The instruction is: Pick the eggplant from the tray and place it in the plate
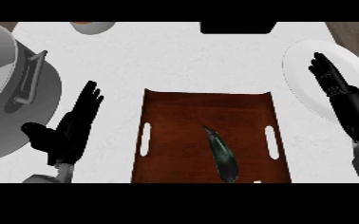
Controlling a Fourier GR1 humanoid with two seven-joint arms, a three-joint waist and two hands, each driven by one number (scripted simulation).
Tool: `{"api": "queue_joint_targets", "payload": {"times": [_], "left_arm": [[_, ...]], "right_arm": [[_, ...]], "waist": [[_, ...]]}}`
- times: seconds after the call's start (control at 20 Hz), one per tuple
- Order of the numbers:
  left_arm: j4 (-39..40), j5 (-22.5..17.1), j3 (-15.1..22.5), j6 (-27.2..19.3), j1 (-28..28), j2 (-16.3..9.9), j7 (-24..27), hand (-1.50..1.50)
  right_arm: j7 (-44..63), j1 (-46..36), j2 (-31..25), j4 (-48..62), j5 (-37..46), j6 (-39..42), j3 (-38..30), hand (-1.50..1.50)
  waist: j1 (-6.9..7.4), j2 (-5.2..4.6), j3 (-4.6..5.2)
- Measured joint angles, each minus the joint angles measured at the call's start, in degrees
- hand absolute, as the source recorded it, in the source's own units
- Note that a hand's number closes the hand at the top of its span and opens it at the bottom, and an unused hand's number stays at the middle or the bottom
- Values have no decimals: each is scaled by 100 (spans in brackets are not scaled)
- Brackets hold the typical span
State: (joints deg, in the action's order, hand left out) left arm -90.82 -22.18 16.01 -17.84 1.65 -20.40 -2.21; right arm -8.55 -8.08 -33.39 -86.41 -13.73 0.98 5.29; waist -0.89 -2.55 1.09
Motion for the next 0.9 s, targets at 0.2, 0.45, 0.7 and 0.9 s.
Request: {"api": "queue_joint_targets", "payload": {"times": [0.2, 0.45, 0.7, 0.9], "left_arm": [[284, 251, 77, -158, 61, -4, -95, 0], [541, 476, 161, -202, 89, -191, -294, 0], [719, 660, 205, -413, 131, -148, -463, 0], [766, 702, 183, -442, 121, -168, -502, 0]], "right_arm": [[476, -185, 355, 51, -549, 702, 479, 150], [580, -876, -26, -287, 242, 1264, 1186, 150], [-24, -449, 506, 106, 1007, 733, 1678, -150], [-522, 15, 1088, 624, -62, 1278, 1511, -150]], "waist": [[141, 121, -71], [387, 235, -62], [227, 211, -107], [180, 186, -130]]}}
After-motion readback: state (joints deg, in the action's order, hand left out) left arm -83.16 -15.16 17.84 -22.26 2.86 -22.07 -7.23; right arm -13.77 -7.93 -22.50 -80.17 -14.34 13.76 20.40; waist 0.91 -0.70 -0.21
